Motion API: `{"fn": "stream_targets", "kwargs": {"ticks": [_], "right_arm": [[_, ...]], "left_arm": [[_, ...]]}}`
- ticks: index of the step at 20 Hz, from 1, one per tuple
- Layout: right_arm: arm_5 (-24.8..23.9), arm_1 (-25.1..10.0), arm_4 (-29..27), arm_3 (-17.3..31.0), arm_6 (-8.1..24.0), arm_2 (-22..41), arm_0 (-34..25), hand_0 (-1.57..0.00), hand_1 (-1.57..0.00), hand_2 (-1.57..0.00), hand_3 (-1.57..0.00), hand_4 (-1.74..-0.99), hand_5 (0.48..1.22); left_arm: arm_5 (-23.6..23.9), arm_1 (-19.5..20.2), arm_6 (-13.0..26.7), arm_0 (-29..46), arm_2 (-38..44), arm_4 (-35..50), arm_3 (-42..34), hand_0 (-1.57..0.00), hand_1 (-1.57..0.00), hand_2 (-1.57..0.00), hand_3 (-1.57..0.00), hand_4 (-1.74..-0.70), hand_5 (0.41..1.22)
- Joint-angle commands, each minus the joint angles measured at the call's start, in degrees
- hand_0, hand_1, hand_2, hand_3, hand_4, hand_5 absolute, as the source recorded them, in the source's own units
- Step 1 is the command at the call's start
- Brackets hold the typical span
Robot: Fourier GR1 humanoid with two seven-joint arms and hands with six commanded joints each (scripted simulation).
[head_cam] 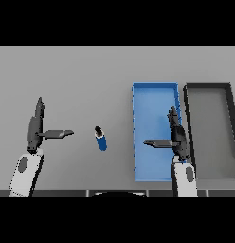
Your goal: Pick up the blue pipe and place it into the blue bin.
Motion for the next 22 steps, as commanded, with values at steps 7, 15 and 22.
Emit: {"fn": "stream_targets", "kwargs": {"ticks": [7,15,22], "right_arm": [[0.9,-3.7,4.9,-0.5,-2.5,2.3,-0.4,0.0,0.0,0.0,0.0,-1.21,0.594],[2.1,-8.5,12.9,-4.4,-3.9,7.0,2.0,0.0,0.0,0.0,0.0,-1.182,0.583],[3.2,-7.9,10.7,-6.0,-2.7,6.9,2.2,0.0,0.0,0.0,0.0,-1.225,0.58]], "left_arm": [[-7.8,4.7,-2.6,-1.1,-1.3,0.4,0.7,0.0,0.0,0.0,0.0,-0.97,0.594],[-21.5,11.4,-9.8,0.5,-4.7,0.2,0.9,0.0,0.0,0.0,0.0,-0.97,0.59],[-27.3,14.6,-3.0,4.4,-12.0,-1.1,-10.1,0.0,0.0,0.0,0.0,-1.02,0.512]]}}
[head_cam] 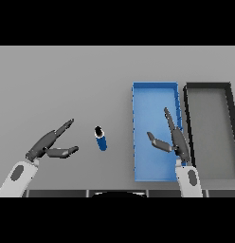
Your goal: Pick up the blue pipe and place it into the blue bin.
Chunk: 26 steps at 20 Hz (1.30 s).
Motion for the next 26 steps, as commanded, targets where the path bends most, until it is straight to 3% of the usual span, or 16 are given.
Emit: {"fn": "stream_targets", "kwargs": {"ticks": [1,5,7,9,17,21,23,26], "right_arm": [[-0.1,-0.4,-0.1,0.0,0.7,-0.5,-0.5,0.0,0.0,0.0,0.0,-1.229,0.576],[0.3,-0.9,0.3,-0.1,0.5,-0.2,-0.5,0.0,0.0,0.0,0.0,-1.213,0.572],[-0.1,-0.3,0.5,0.3,1.8,0.0,-0.7,0.0,0.0,0.0,0.0,-1.212,0.57],[-0.3,-0.2,0.6,0.2,1.2,0.0,-0.5,0.0,0.0,0.0,0.0,-1.209,0.567],[0.6,-0.7,-0.9,0.0,-0.3,-1.0,0.5,0.0,0.0,0.0,0.0,-1.203,0.551],[0.5,-0.3,-1.0,0.4,-1.0,-1.0,0.7,0.0,0.0,0.0,0.0,-1.2,0.547],[0.4,-0.2,-0.4,0.3,-0.5,-0.5,1.1,0.0,0.0,0.0,0.0,-1.195,0.548],[0.4,-1.0,-0.2,0.3,0.8,-0.9,0.2,0.0,0.0,0.0,0.0,-1.186,0.554]], "left_arm": [[-0.5,-0.2,1.3,0.1,-1.3,-0.3,-1.2,0.0,0.0,0.0,0.0,-1.03,0.496],[-1.7,-2.8,3.1,-1.3,-6.0,-3.7,-1.9,0.0,0.0,0.0,0.0,-1.08,0.469],[-1.4,-4.4,2.3,-0.9,-7.6,-5.1,-2.2,0.0,0.0,0.0,0.0,-1.11,0.463],[-1.1,-6.6,1.9,-2.4,-8.4,-5.6,-1.2,0.0,0.0,0.0,0.0,-1.14,0.479],[1.5,-17.2,0.5,-7.6,-10.0,-8.3,10.0,0.0,0.0,0.0,0.0,-1.13,0.493],[3.9,-21.0,-2.5,-8.7,-10.8,-11.6,15.9,0.0,0.0,0.0,0.0,-1.1,0.497],[4.2,-22.3,-4.3,-9.0,-10.7,-11.4,16.7,0.0,0.0,-0.02,0.0,-1.1,0.517],[2.2,-24.2,-4.8,-9.8,-9.6,-7.6,17.2,0.0,-0.04,-0.17,-0.11,-1.18,0.601]]}}
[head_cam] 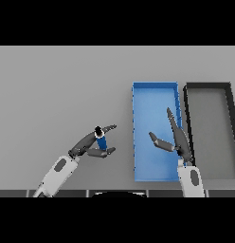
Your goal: Pick up the blue pipe and place it into the blue bin.
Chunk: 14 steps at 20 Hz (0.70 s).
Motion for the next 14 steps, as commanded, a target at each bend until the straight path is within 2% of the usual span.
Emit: {"fn": "stream_targets", "kwargs": {"ticks": [1,2,3,5,7,9,11,14], "right_arm": [[0.3,0.2,-0.2,-0.3,-0.5,0.2,0.5,0.0,0.0,0.0,0.0,-1.188,0.556],[0.1,0.6,-0.4,-0.3,-0.9,0.2,0.7,0.0,0.0,0.0,0.0,-1.196,0.56],[-0.1,0.5,-0.4,-0.3,-0.5,0.0,0.9,0.0,0.0,0.0,0.0,-1.192,0.56],[0.2,0.1,-0.7,-0.3,-1.1,-0.3,1.1,0.0,0.0,0.0,0.0,-1.189,0.562],[0.0,-0.1,-0.5,0.0,-1.1,-0.5,0.7,0.0,0.0,0.0,0.0,-1.182,0.562],[-0.2,0.3,0.0,-0.3,-1.0,0.1,0.7,0.0,0.0,0.0,0.0,-1.178,0.561],[-0.3,0.4,0.3,0.5,-0.3,0.2,0.4,0.0,0.0,0.0,0.0,-1.176,0.559],[-0.1,0.2,-0.2,0.7,-0.9,-0.2,0.1,0.0,0.0,0.0,0.0,-1.171,0.558]], "left_arm": [[-0.4,-1.2,1.2,-0.8,0.5,1.4,0.7,0.0,-0.12,-0.27,-0.2,-1.22,0.635],[-0.9,-1.8,1.3,-0.6,0.5,2.3,0.9,-0.04,-0.25,-0.42,-0.35,-1.27,0.675],[-1.3,-2.4,1.0,-0.3,0.7,3.2,1.1,-0.18,-0.41,-0.58,-0.59,-1.3,0.784],[-0.2,-3.8,0.4,-0.1,0.5,2.7,1.3,-0.65,-0.83,-0.94,-0.91,-1.45,0.941],[-0.3,-4.0,0.0,0.5,0.2,2.3,0.6,-0.98,-1.1,-1.16,-1.11,-1.55,1.042],[0.1,-4.1,0.2,0.6,-0.8,1.8,-0.2,-1.19,-1.27,-1.31,-1.26,-1.62,1.106],[1.2,-4.0,0.0,1.0,-1.7,0.7,-1.0,-1.33,-1.38,-1.4,-1.37,-1.56,1.148],[2.2,-4.5,-2.6,1.1,-2.1,-1.3,-0.5,-1.45,-1.47,-1.49,-1.47,-1.51,1.183]]}}
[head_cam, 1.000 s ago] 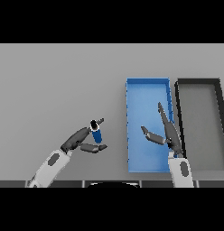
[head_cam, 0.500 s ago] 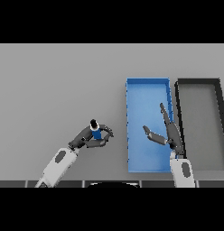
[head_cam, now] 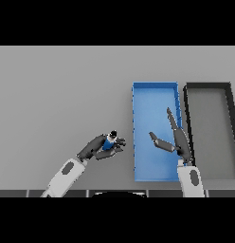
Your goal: Pick up the blue pipe and place it into the blue bin.
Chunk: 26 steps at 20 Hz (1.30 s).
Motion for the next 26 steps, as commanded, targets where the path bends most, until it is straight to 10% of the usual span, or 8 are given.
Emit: {"fn": "stream_targets", "kwargs": {"ticks": [1,5,15,26], "right_arm": [[-0.2,-0.1,0.2,0.4,0.5,-0.1,-0.7,0.0,0.0,0.0,0.0,-1.166,0.556],[-0.4,0.0,0.9,0.3,0.5,0.3,-0.4,0.0,0.0,0.0,0.0,-1.151,0.55],[-0.8,-0.6,1.9,0.4,0.0,0.3,-0.1,0.0,0.0,0.0,0.0,-1.124,0.574],[-13.5,9.4,9.3,-13.9,-2.1,4.2,17.6,0.0,-0.02,-0.02,0.0,-1.178,0.569]], "left_arm": [[0.2,-0.2,-0.3,0.0,0.2,0.2,-1.1,-1.47,-1.49,-1.5,-1.49,-1.5,1.191],[-0.2,-1.6,-2.9,-0.7,1.5,1.7,-5.8,-1.53,-1.54,-1.54,-1.54,-1.48,1.209],[-2.8,-3.7,5.0,-4.4,2.2,1.3,-11.8,-1.57,-1.57,-1.57,-1.57,-1.47,1.22],[-5.2,-5.2,4.7,-3.5,3.9,-1.7,-10.3,-1.57,-1.57,-1.57,-1.57,-1.47,1.221]]}}
